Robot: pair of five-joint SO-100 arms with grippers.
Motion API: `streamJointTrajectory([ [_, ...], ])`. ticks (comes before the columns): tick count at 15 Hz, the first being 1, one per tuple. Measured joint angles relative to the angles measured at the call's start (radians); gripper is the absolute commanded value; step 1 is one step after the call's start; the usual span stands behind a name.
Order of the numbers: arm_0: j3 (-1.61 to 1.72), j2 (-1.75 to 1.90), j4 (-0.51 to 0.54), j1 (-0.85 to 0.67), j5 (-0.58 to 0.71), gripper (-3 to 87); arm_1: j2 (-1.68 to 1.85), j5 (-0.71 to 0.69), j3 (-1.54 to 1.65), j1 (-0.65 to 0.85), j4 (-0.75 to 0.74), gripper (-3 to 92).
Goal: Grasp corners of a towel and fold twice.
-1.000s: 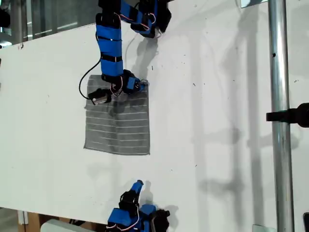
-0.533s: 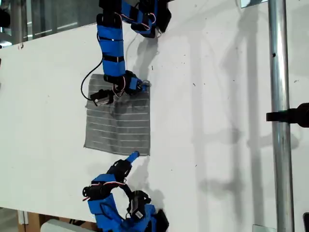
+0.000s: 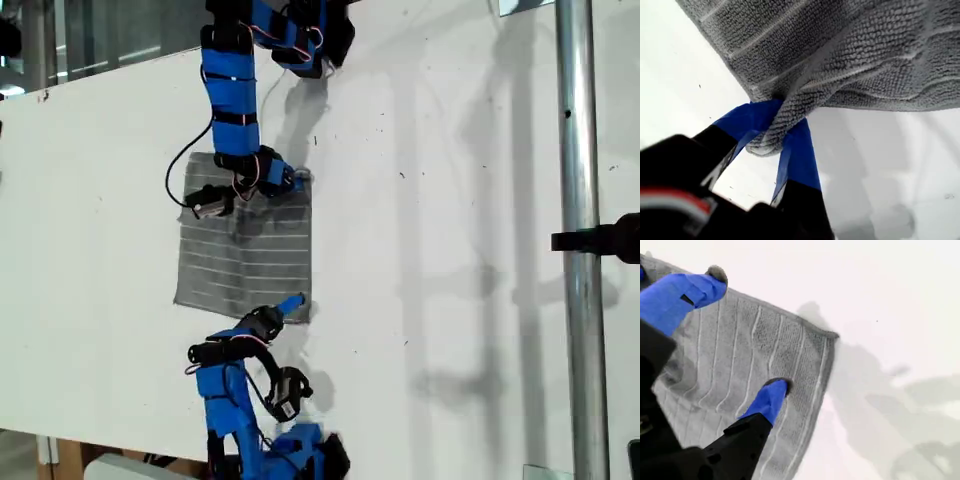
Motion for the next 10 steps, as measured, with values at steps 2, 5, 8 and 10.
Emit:
streamJointTrajectory([
  [2,0.008,-0.094,-0.092,-0.003,-0.037,30.9,0.021,0.003,0.0,-0.008,0.003,-0.2],
  [5,0.023,-0.173,-0.189,-0.023,-0.097,30.1,0.08,0.008,0.017,-0.017,0.015,-0.2],
  [8,0.06,-0.172,-0.195,-0.051,-0.123,29.6,0.135,0.021,0.063,-0.02,0.021,-0.2],
  [10,0.084,-0.135,-0.186,-0.052,-0.121,30.5,0.144,0.025,0.083,-0.02,0.02,-0.2],
])
